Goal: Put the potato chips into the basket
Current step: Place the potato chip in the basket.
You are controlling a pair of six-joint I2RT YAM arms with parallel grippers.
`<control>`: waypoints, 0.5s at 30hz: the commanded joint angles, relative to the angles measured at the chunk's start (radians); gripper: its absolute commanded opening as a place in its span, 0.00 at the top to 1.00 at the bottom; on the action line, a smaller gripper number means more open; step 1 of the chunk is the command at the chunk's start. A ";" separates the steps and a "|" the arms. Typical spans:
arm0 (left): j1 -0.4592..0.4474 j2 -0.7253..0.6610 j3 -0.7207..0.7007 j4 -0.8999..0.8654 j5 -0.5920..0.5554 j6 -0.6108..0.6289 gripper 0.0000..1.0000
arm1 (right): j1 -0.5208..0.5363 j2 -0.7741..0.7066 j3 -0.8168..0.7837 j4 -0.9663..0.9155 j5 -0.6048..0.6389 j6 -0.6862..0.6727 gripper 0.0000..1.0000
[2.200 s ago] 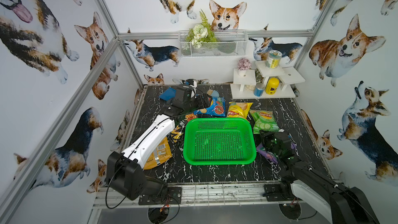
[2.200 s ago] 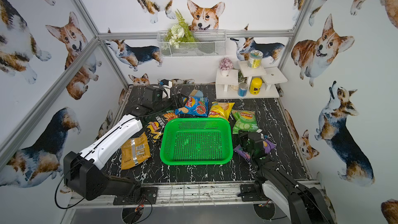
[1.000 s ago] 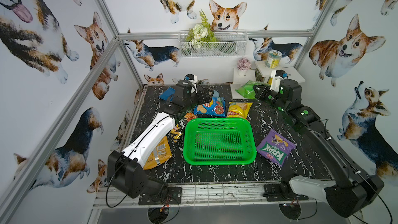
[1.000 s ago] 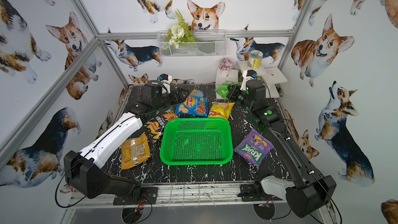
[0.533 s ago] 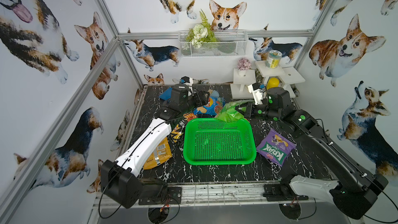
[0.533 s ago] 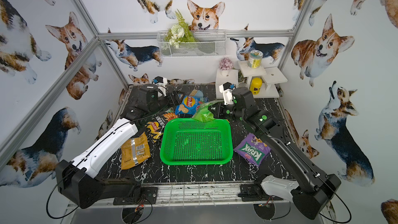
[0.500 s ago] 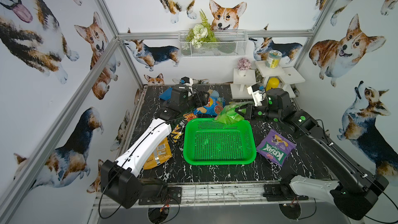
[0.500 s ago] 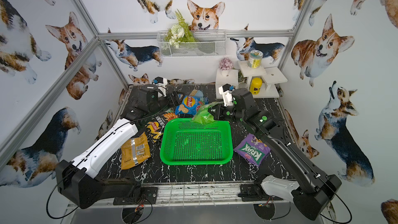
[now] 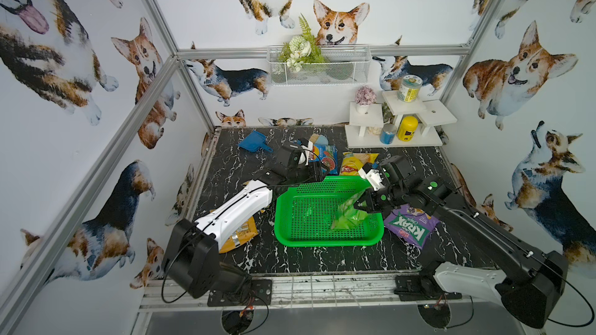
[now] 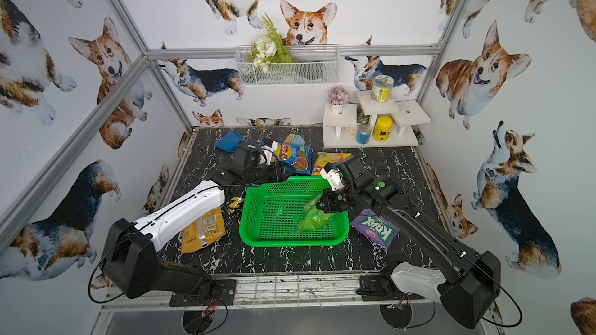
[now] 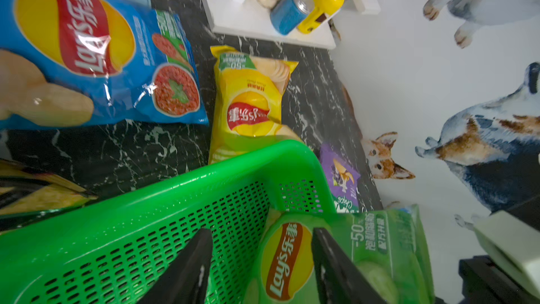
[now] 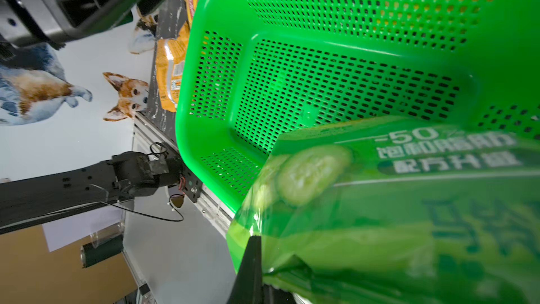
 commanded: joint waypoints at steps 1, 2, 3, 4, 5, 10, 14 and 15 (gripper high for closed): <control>-0.033 0.051 0.027 -0.033 0.082 0.058 0.48 | 0.000 0.020 0.000 -0.085 0.085 -0.057 1.00; -0.040 0.066 0.035 -0.045 0.088 0.071 0.50 | 0.000 0.028 0.004 -0.103 0.107 -0.064 1.00; -0.045 0.083 0.043 -0.061 0.094 0.081 0.53 | -0.001 0.036 0.015 -0.129 0.135 -0.067 1.00; -0.048 0.099 0.048 -0.073 0.102 0.092 0.56 | 0.000 0.042 0.026 -0.150 0.163 -0.067 1.00; -0.050 0.110 0.053 -0.082 0.113 0.102 0.57 | 0.001 0.046 0.037 -0.163 0.183 -0.065 1.00; -0.078 0.175 0.104 -0.183 0.125 0.196 0.60 | 0.000 0.036 0.077 -0.208 0.283 -0.035 1.00; -0.100 0.247 0.110 -0.207 0.118 0.218 0.61 | -0.001 0.023 0.086 -0.219 0.323 -0.005 0.99; -0.108 0.257 0.114 -0.208 0.116 0.221 0.61 | -0.001 0.021 0.086 -0.218 0.331 0.003 0.97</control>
